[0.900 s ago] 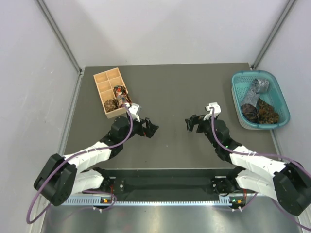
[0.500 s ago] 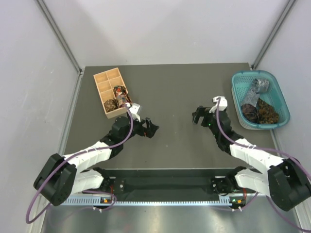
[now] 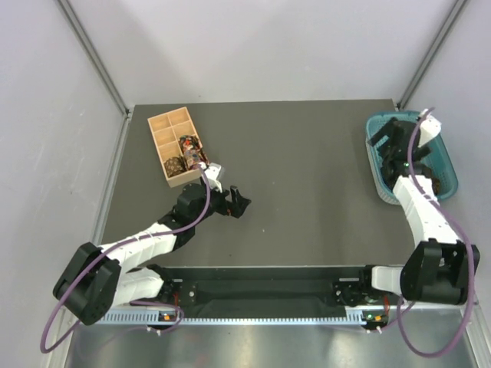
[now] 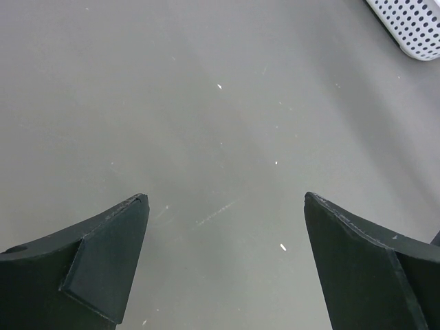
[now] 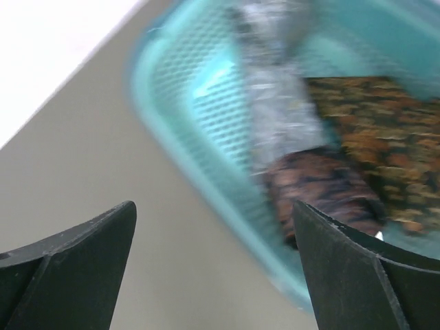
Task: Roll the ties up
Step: Grab a tie with the right arm
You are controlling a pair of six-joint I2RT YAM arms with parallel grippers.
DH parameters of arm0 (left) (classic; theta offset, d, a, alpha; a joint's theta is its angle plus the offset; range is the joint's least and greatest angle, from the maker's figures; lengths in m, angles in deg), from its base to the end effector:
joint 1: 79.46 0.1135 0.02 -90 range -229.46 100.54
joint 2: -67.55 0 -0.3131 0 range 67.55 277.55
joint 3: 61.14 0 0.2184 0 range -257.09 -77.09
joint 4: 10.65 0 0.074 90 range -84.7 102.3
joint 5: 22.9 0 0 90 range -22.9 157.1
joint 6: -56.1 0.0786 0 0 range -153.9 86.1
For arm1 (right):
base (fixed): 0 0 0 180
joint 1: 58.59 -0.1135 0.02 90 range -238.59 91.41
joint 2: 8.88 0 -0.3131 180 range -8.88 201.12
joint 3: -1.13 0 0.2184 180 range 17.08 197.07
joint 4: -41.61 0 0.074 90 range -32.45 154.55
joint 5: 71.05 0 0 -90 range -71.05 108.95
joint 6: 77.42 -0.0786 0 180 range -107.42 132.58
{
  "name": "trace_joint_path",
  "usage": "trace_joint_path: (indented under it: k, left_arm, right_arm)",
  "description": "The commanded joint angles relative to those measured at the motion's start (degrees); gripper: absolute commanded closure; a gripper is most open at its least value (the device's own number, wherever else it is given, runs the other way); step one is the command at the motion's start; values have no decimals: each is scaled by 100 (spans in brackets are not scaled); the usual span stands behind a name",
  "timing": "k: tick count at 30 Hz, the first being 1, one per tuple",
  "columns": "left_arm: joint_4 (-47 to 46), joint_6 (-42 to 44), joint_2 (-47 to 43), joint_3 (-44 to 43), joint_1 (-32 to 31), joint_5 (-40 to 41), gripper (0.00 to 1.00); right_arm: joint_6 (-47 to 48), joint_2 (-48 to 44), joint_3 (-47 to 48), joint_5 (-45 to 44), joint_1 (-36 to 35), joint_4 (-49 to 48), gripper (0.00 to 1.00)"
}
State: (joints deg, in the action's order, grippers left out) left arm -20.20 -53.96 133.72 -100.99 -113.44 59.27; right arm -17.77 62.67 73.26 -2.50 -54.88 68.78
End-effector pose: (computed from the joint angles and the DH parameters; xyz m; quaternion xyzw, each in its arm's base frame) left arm 0.1886 -0.1400 0.2593 0.1375 0.7900 -0.3192 0.5052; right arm 0.2685 -0.0462 0.3469 0.3383 0.7706 -0.0351 0.5390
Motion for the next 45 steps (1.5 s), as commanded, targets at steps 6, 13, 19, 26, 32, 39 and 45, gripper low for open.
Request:
trace_joint_path:
  k: [6, 13, 19, 26, 32, 39, 45]
  left_arm:
    - [-184, -51, 54, -194, -127, 10, 1]
    - [-105, 89, 124, -326, -407, 176, 1]
    - [106, 300, 194, -440, -654, 528, 1]
    - [185, 414, 238, -484, -742, 687, 1]
    - [203, 450, 264, -519, -759, 731, 1]
    - [229, 485, 309, -572, -777, 731, 1]
    - [256, 511, 300, -598, -839, 731, 1]
  right_arm:
    - [-613, 1263, 1728, -1290, 693, 1881, 2]
    - [-1939, 1932, 2678, -1863, 702, 3860, 0]
    - [-2001, 2767, 2898, -1599, 1000, 3932, 0]
    - [-2256, 3716, 3284, -1494, 1528, 3913, 0]
    - [-2888, 4262, 3084, -1563, 1686, 4028, 7]
    - [-2959, 3227, 2434, -2170, 1704, 3581, 100]
    - [-1784, 1601, 2002, -2486, 880, 2439, 100]
